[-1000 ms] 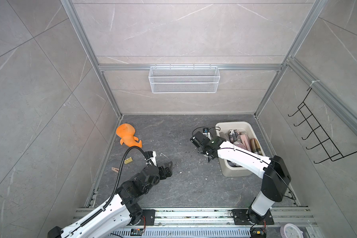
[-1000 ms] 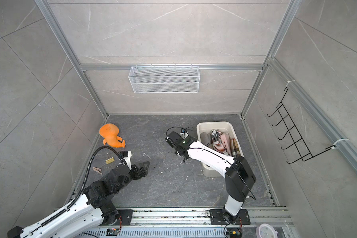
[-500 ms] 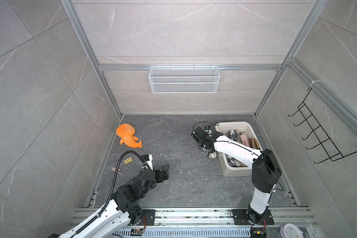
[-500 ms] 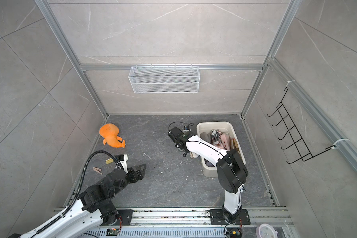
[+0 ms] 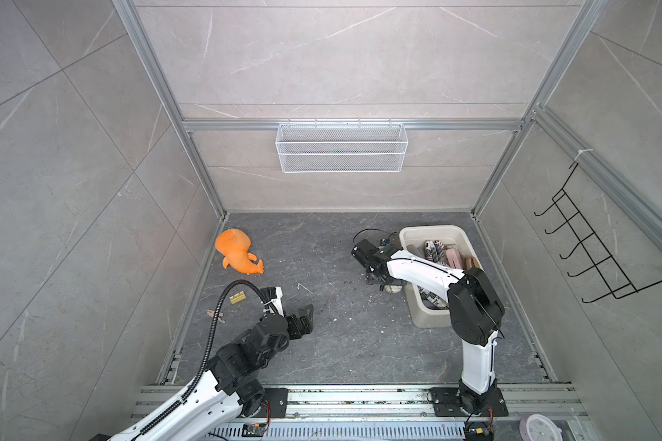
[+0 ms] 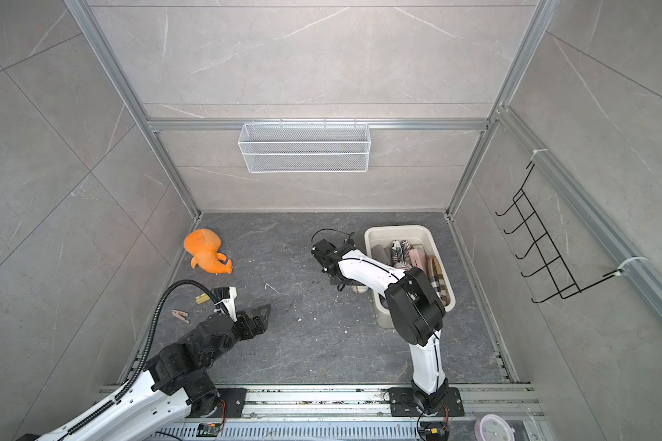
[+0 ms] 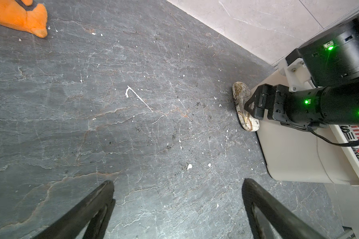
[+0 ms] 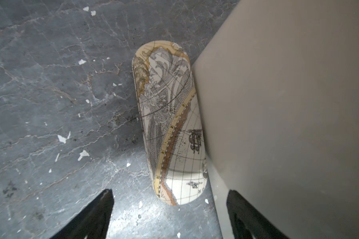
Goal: Put the glasses cases into the storage boxes
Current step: Move the glasses case to the center of the board.
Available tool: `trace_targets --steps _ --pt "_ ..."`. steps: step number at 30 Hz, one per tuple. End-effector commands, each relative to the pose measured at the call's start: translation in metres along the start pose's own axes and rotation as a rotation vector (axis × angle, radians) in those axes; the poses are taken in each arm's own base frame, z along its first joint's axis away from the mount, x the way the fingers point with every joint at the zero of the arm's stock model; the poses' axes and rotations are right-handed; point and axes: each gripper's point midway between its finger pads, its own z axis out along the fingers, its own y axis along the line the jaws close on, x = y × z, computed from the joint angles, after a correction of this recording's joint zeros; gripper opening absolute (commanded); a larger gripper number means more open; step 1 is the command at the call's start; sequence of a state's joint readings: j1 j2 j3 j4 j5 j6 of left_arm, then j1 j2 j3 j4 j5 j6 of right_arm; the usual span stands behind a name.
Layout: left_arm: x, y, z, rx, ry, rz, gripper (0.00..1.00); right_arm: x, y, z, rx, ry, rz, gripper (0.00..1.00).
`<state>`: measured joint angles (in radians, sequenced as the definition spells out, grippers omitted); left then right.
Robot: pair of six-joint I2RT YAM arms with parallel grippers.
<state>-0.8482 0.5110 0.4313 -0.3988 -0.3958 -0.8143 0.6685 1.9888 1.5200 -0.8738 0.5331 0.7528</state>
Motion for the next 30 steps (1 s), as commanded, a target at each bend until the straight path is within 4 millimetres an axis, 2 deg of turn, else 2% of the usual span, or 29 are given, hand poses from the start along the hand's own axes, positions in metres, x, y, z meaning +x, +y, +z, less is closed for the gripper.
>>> trace_targets --steps 1,9,11,15,21,24,30 --pt "-0.012 -0.003 -0.003 0.005 -0.046 0.019 0.98 0.000 0.000 0.014 0.011 0.021 0.023 0.89" --pt "-0.012 -0.001 -0.001 -0.003 -0.053 0.018 0.98 -0.005 0.006 0.039 -0.019 0.079 0.021 0.89" --pt "-0.013 -0.002 -0.002 -0.001 -0.054 0.026 0.98 -0.003 0.012 0.045 -0.035 0.105 -0.009 0.84" --pt "-0.016 -0.003 -0.003 -0.002 -0.060 0.036 0.98 0.002 0.027 0.046 -0.072 0.140 -0.069 0.79" --pt "-0.021 -0.005 -0.004 -0.001 -0.071 0.058 0.98 0.007 0.029 0.052 -0.056 0.137 -0.088 0.68" --pt "-0.020 -0.004 -0.003 -0.005 -0.071 0.056 0.98 0.003 0.028 0.050 -0.047 0.115 -0.092 0.64" --pt "-0.017 -0.004 -0.002 -0.001 -0.066 0.045 0.98 0.007 0.041 0.041 -0.054 0.101 -0.150 0.59"
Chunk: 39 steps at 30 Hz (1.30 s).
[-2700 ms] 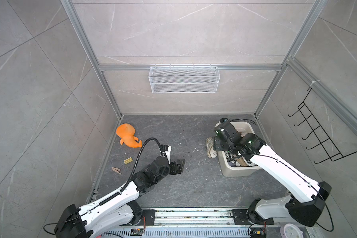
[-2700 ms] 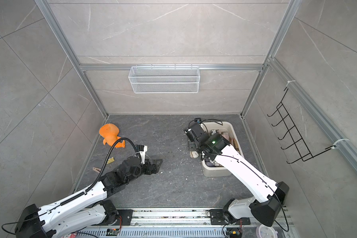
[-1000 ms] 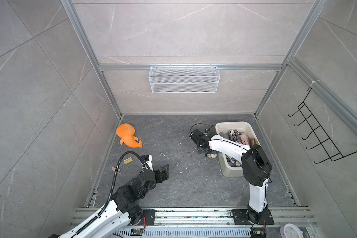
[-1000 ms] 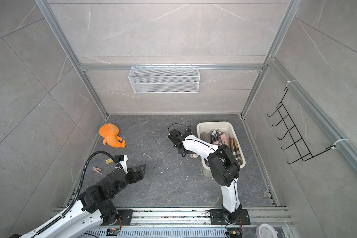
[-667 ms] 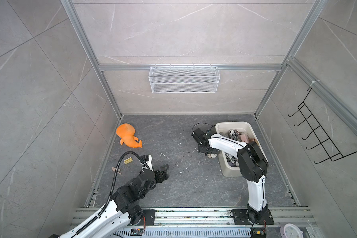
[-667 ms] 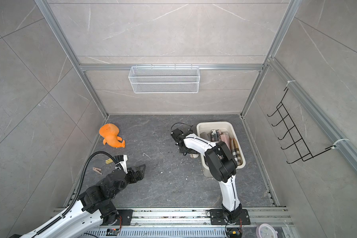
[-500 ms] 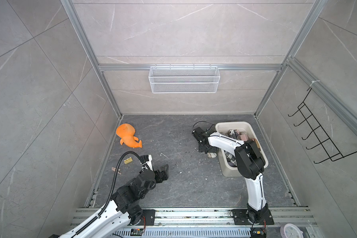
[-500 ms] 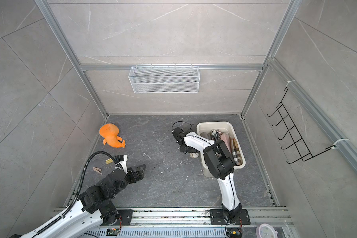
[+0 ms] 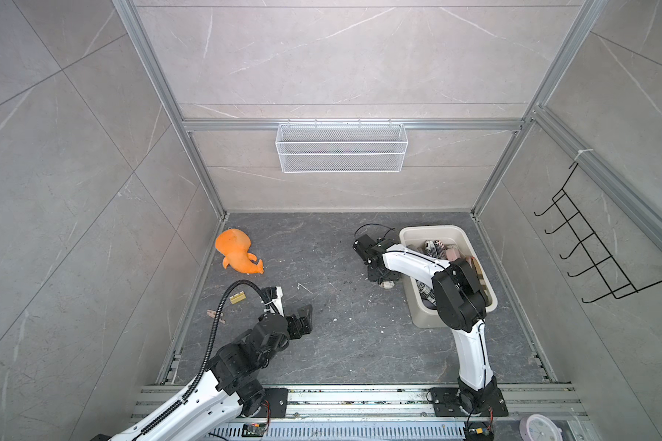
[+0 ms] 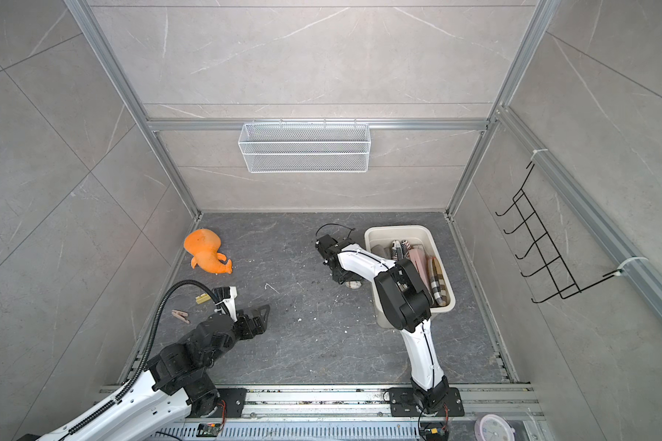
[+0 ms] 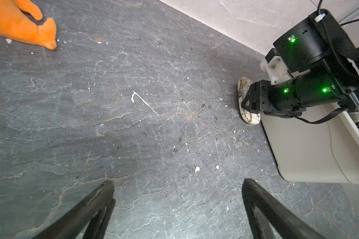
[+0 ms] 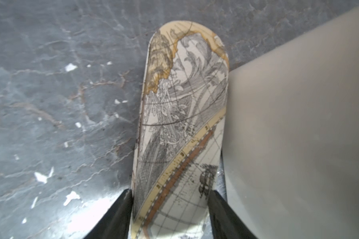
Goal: Put the glasses cases into the storage boxes
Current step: Move the glasses case to the center of the board.
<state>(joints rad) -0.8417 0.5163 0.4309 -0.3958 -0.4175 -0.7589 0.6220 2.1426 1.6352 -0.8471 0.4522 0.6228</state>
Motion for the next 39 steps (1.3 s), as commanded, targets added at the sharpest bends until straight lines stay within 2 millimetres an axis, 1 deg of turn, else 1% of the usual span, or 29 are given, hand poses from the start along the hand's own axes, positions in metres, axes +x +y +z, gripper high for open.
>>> trace_targets --steps 1,6,12,16,17,18,19,24,26,29,36,39 --pt "-0.014 -0.007 -0.003 0.020 -0.049 -0.005 0.98 0.016 0.020 0.004 -0.031 0.035 -0.060 0.59" --pt "-0.018 -0.007 -0.009 0.019 -0.047 -0.004 0.98 0.021 0.031 -0.012 -0.057 0.012 -0.143 0.59" --pt "-0.019 -0.003 -0.012 0.023 -0.069 -0.030 0.98 0.053 0.045 -0.020 -0.096 0.030 -0.221 0.58" --pt "-0.017 -0.003 -0.011 0.030 -0.066 -0.038 0.98 0.069 0.047 -0.027 -0.115 0.037 -0.245 0.60" --pt "-0.017 -0.004 -0.011 0.034 -0.065 -0.034 0.98 0.070 0.045 -0.029 -0.116 0.034 -0.245 0.63" --pt "-0.018 -0.005 -0.012 0.033 -0.063 -0.031 0.98 0.068 0.043 -0.032 -0.115 0.026 -0.244 0.67" --pt "-0.018 -0.006 -0.012 0.033 -0.058 -0.027 0.98 0.066 0.041 -0.035 -0.116 0.019 -0.243 0.69" --pt "-0.021 -0.009 -0.015 0.034 -0.050 -0.012 0.98 0.051 0.050 -0.067 -0.204 0.009 -0.249 0.80" --pt "-0.025 -0.013 -0.018 0.048 -0.051 0.005 0.98 0.046 0.049 -0.075 -0.216 -0.003 -0.246 0.85" --pt "-0.028 -0.014 -0.021 0.040 -0.044 0.010 0.98 0.043 0.043 -0.076 -0.203 0.002 -0.238 0.88" --pt "-0.018 -0.010 -0.015 0.042 -0.030 -0.027 0.98 0.034 0.030 -0.080 -0.187 -0.015 -0.166 0.92" --pt "-0.015 -0.008 -0.013 0.035 -0.027 -0.038 0.98 0.027 0.025 -0.082 -0.181 -0.033 -0.121 0.94"
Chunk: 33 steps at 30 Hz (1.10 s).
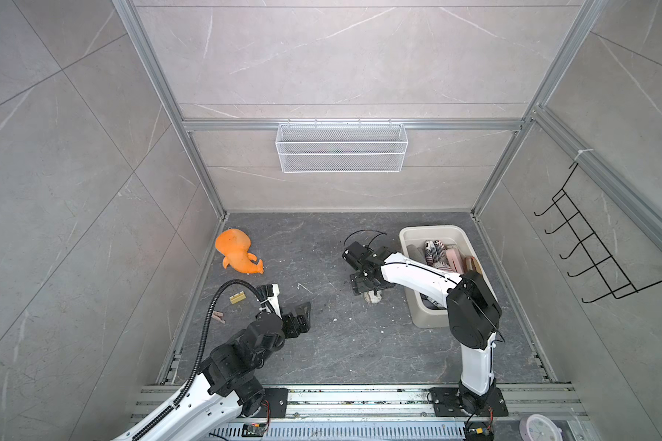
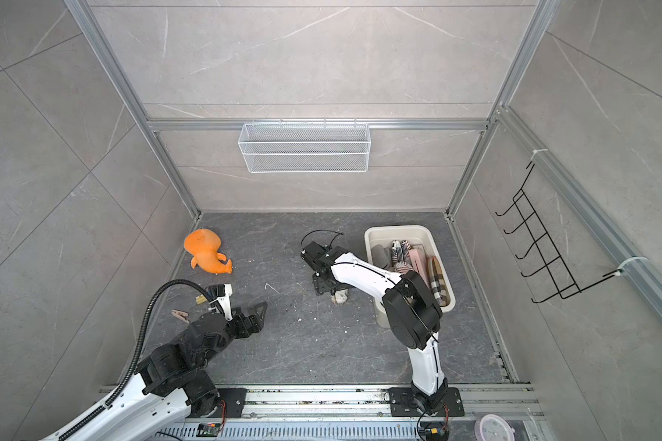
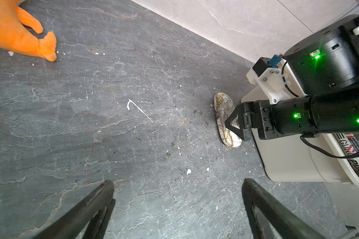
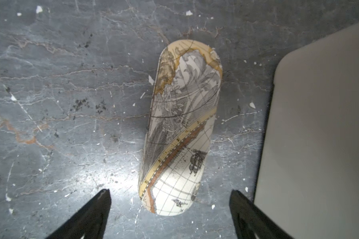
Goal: Put the glasses cases into the storage boxes
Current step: Move the glasses case to the center of the board, then pick up the glasses case at the center of the board.
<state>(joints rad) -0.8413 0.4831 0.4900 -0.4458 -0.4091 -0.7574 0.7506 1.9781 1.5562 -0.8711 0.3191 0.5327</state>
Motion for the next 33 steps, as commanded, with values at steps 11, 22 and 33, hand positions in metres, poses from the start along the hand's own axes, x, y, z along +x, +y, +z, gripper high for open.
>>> trace_targets --steps 11,22,33 --pt "0.015 0.004 0.012 0.009 0.019 -0.047 0.98 -0.024 -0.018 -0.001 -0.057 -0.022 0.190 0.99" --pt "0.021 -0.008 0.030 0.024 0.048 -0.022 0.99 -0.022 -0.009 0.041 -0.103 0.063 0.180 0.95" --pt "0.028 -0.010 0.041 0.027 0.064 -0.043 0.98 -0.018 -0.006 0.059 -0.083 0.069 0.171 0.60"
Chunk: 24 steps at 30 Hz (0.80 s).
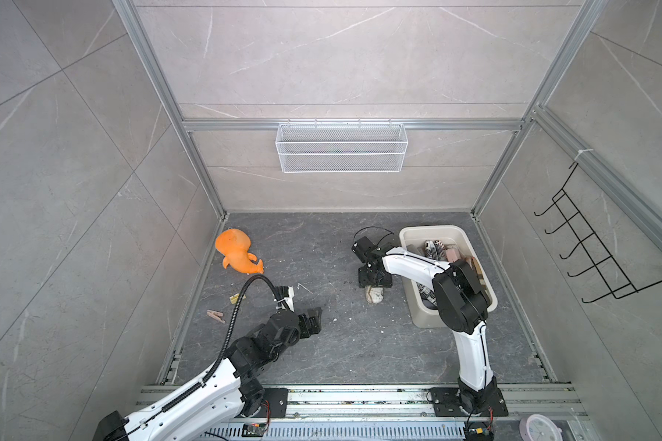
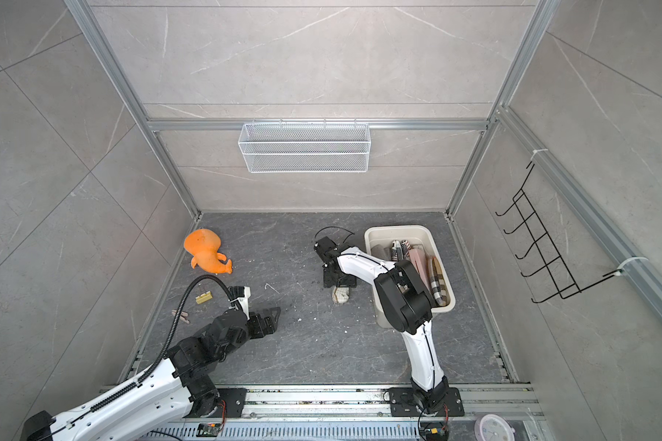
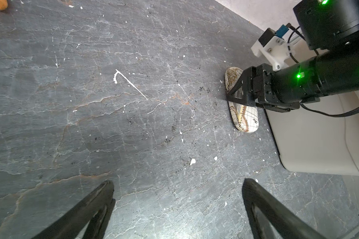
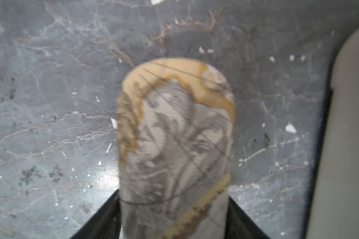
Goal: Put the glasses cases into the storage boxes
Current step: Pick up the glasses case at the center of the board, then place the glasses case in the storage box.
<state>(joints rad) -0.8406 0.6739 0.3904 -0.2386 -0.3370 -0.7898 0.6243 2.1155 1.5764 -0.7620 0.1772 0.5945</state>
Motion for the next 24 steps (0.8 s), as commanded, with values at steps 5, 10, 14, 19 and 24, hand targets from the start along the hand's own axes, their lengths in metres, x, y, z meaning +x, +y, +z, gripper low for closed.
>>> trace_targets --steps 5,10,14,19,24 --pt "-0.015 -0.006 -0.005 0.032 -0.067 -0.034 0.98 -0.025 0.019 -0.048 -0.046 -0.126 -0.070 0.54" --pt "-0.020 -0.008 -0.006 0.040 -0.085 -0.032 0.98 -0.041 0.027 -0.111 -0.107 -0.220 -0.102 0.54" --pt "-0.026 -0.016 -0.009 0.050 -0.081 -0.016 0.98 -0.046 0.011 -0.166 -0.113 -0.287 -0.114 0.54" --pt "-0.033 -0.026 -0.013 0.070 -0.076 0.006 0.99 -0.042 -0.044 -0.220 -0.047 -0.355 -0.101 0.53" --pt "-0.035 -0.036 -0.013 0.098 -0.060 0.014 0.98 -0.019 -0.119 -0.223 0.041 -0.339 -0.025 0.53"
